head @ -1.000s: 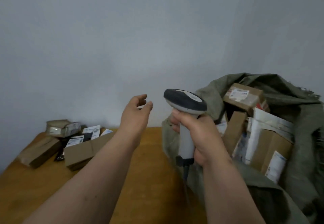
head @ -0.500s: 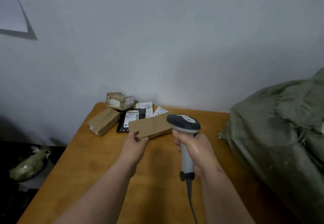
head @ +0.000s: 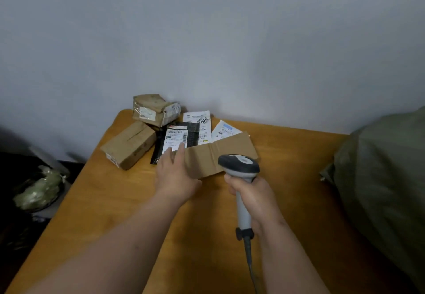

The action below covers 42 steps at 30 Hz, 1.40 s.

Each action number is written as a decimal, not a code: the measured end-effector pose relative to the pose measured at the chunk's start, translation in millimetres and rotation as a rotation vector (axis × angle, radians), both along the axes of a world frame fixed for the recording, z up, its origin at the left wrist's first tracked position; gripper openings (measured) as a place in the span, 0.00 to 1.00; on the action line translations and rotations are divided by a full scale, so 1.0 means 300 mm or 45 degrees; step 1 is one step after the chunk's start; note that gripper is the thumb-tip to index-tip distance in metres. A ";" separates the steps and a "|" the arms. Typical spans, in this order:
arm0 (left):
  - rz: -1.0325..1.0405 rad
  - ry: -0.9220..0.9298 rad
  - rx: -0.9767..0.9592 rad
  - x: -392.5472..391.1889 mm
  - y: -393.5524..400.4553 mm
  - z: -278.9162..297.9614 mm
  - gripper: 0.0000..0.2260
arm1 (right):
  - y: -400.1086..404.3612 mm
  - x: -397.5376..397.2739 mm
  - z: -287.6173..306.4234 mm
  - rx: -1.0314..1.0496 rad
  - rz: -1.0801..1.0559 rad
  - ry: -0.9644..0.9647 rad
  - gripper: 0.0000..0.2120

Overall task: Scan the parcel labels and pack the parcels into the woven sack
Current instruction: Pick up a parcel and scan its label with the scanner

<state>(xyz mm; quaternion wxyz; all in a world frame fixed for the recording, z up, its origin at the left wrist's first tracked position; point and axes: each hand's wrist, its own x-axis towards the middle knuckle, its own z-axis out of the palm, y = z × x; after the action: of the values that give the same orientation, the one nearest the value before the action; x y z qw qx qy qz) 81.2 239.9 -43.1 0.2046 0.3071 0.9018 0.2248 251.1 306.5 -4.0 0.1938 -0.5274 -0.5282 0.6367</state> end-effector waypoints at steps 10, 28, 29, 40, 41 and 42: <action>-0.276 0.401 -0.212 -0.054 0.083 -0.119 0.48 | 0.103 -0.042 -0.118 -0.094 -0.040 0.004 0.08; 0.599 -2.032 0.765 0.121 -0.307 0.095 0.31 | -0.140 0.047 0.122 0.027 -0.222 0.342 0.11; 0.547 -2.123 0.796 0.132 -0.336 0.107 0.31 | -0.166 0.051 0.135 0.002 -0.222 0.369 0.11; 0.277 -2.059 1.023 0.209 -0.562 0.208 0.21 | -0.416 0.141 0.262 -0.010 -0.083 0.542 0.17; 0.269 -2.008 1.006 0.215 -0.576 0.227 0.21 | -0.434 0.150 0.264 0.023 -0.095 0.507 0.15; 0.241 -1.957 0.964 0.222 -0.590 0.247 0.19 | -0.452 0.158 0.270 0.056 -0.109 0.480 0.12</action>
<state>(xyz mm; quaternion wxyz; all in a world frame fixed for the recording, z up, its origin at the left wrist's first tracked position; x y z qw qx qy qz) 147.8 63.0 30.9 0.6224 0.0408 0.3992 0.6720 298.6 170.9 77.0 0.3275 -0.4163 -0.4734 0.7038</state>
